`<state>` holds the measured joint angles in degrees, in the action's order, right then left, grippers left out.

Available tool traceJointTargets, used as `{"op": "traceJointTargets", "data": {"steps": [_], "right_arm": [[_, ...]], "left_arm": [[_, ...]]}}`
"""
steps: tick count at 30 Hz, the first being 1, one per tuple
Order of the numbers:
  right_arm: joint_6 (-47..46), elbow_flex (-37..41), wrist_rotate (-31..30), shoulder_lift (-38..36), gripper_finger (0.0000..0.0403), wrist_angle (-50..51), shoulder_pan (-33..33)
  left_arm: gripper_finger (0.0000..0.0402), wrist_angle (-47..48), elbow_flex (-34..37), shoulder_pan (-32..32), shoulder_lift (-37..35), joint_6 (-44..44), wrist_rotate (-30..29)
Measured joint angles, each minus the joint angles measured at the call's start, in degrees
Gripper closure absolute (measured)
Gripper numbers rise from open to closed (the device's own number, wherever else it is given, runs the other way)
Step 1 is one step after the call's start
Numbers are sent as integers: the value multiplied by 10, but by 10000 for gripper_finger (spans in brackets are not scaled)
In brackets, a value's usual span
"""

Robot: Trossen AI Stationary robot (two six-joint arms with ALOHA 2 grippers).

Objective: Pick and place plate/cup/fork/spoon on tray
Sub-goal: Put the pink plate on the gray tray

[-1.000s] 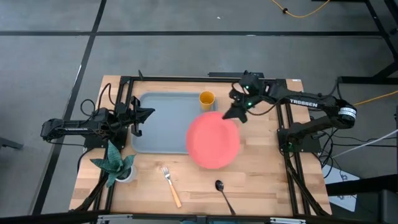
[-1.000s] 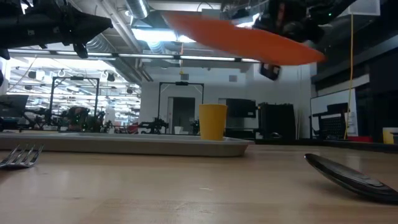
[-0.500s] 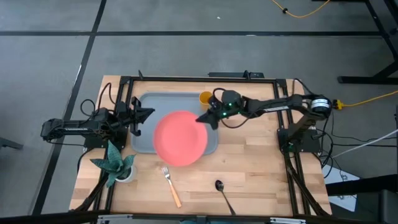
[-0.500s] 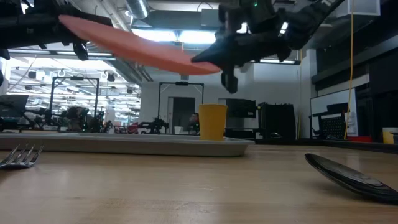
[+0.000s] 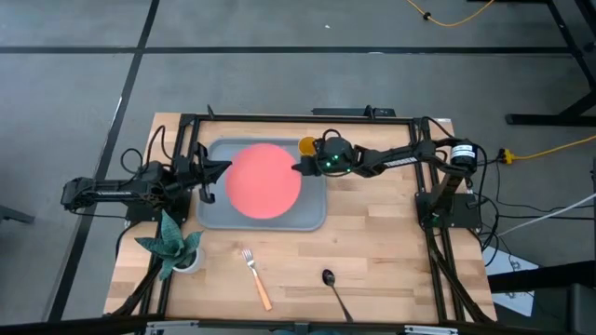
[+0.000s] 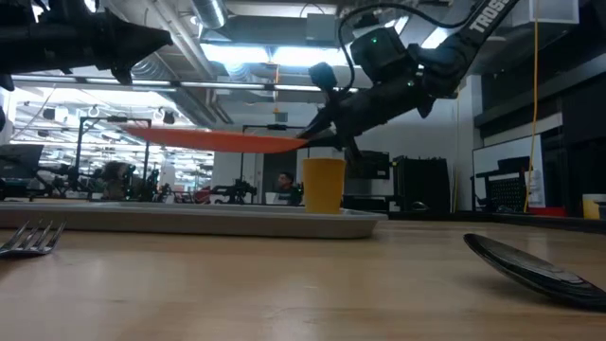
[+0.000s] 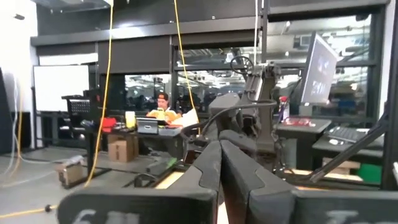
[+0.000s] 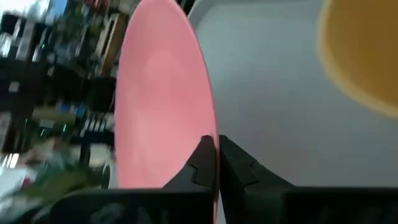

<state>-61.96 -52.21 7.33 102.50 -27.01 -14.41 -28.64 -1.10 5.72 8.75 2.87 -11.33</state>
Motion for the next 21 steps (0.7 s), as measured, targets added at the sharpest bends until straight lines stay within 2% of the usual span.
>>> {"op": "traceJointTargets", "data": {"steps": [9, 17, 21], "right_arm": [[-21, 0, -77, 0, 401, 24, 5], [7, 0, -77, 0, 401, 22, 17], [9, 0, -81, 0, 401, 23, 16]], "left_arm": [[401, 6, 0, 0, 0, 3, 0], [401, -21, 0, 0, 0, -25, -1], [401, -29, 0, 0, 0, 12, -16]]}}
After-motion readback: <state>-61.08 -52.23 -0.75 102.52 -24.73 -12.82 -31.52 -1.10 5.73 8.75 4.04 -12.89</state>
